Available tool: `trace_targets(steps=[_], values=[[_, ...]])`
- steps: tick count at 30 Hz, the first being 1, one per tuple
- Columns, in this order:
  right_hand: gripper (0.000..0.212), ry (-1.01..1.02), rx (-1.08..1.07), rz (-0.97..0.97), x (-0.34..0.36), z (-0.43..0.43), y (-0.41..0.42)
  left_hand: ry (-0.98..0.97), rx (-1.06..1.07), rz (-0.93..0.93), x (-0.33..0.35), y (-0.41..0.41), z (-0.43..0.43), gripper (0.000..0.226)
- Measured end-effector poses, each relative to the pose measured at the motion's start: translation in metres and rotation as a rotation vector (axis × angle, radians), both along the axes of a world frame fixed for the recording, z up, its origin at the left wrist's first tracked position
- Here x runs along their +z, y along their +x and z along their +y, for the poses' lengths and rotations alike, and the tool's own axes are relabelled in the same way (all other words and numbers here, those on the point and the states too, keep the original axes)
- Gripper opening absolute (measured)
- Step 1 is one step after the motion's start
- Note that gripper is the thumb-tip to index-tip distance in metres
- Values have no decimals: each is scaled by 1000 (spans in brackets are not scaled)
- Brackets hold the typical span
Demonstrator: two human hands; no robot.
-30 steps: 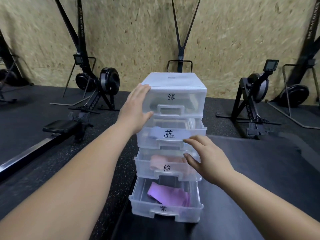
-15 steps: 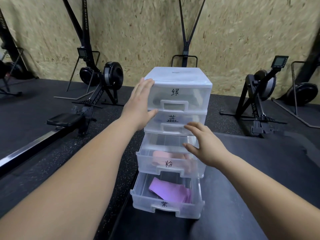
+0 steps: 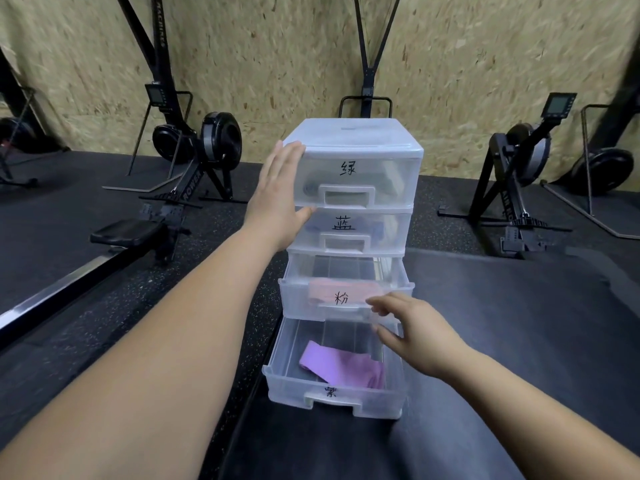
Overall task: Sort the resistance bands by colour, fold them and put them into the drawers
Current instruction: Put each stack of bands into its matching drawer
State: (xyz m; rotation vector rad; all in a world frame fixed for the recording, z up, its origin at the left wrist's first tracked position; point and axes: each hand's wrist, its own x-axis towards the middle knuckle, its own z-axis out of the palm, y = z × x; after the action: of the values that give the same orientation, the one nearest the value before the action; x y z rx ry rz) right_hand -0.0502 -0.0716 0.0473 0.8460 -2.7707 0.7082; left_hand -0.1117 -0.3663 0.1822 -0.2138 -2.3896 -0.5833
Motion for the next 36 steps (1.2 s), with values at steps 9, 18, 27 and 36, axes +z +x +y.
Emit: trace_targets(steps=[9,18,27,36], values=[[77,230,-65,-62,0,-10,-57,-3,28,114,-6,-10,-3,91],[64,120,99,-115,5,-7,0,-9,67,163,-12,-16,-1,88],[47,222,217,-418,-22,9,94,-12,77,95,-6,-9,4,91],[64,303,82,-271,-34,-1,43,-46,76,74,-2,-7,-1,94]])
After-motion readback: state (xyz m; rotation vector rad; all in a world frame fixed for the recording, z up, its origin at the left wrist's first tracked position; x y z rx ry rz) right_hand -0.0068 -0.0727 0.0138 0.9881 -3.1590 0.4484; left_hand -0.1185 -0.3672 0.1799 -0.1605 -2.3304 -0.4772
